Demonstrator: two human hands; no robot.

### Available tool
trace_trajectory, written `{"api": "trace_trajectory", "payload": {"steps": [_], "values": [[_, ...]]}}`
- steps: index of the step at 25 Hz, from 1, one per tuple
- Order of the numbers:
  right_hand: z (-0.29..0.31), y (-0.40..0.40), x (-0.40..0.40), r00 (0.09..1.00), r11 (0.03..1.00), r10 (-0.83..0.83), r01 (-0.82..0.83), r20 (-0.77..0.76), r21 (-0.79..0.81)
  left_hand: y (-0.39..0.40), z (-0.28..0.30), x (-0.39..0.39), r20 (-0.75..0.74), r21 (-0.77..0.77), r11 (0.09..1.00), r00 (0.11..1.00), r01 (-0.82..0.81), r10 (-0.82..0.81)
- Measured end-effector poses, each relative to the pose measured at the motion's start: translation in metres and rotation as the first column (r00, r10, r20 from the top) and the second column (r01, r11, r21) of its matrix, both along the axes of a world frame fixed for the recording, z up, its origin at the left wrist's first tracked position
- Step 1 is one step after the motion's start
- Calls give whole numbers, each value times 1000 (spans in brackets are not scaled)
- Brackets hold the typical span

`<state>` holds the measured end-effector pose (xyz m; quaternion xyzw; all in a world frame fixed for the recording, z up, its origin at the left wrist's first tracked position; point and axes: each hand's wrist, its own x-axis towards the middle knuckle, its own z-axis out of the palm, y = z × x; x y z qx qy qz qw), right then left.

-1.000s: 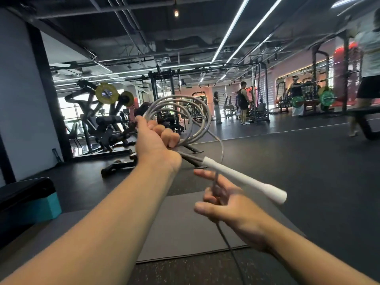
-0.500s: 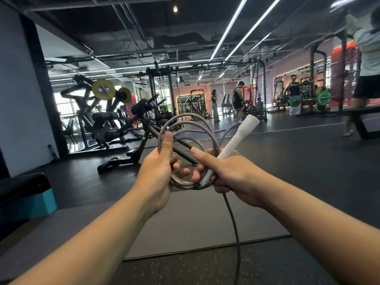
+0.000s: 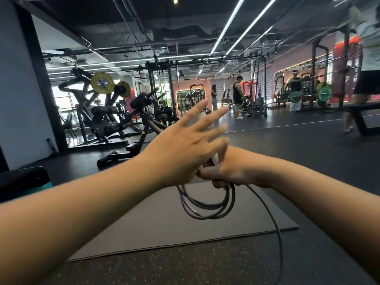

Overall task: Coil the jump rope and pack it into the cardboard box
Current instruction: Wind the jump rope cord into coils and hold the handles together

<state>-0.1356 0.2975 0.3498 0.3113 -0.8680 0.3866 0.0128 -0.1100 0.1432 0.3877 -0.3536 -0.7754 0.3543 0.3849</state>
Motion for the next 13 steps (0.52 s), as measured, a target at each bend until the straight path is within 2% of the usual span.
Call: {"api": "trace_trajectory", "payload": {"steps": [2,4,6,9,11,13], "values": [[3,1,-3,1000,999,-12,13,-20,50,3,5,-2,106,-17,992,986,-125,126],[8,6,-3,995,989,-48,59,-87,133,-1,7,-4,302,73,958,922,-278,245],[11,17,-2,994,985,-62,75,-87,154,-9,4,-8,478,158,921,844,-355,244],[10,26,1,999,993,-15,19,-30,118,-17,2,-9,722,329,836,688,-439,77],[7,22,-2,994,992,41,-28,-105,125,-17,6,-12,852,415,746,510,-520,-118],[7,20,-2,987,992,68,-51,-145,118,-17,8,-11,887,462,655,307,-598,-345]]}}
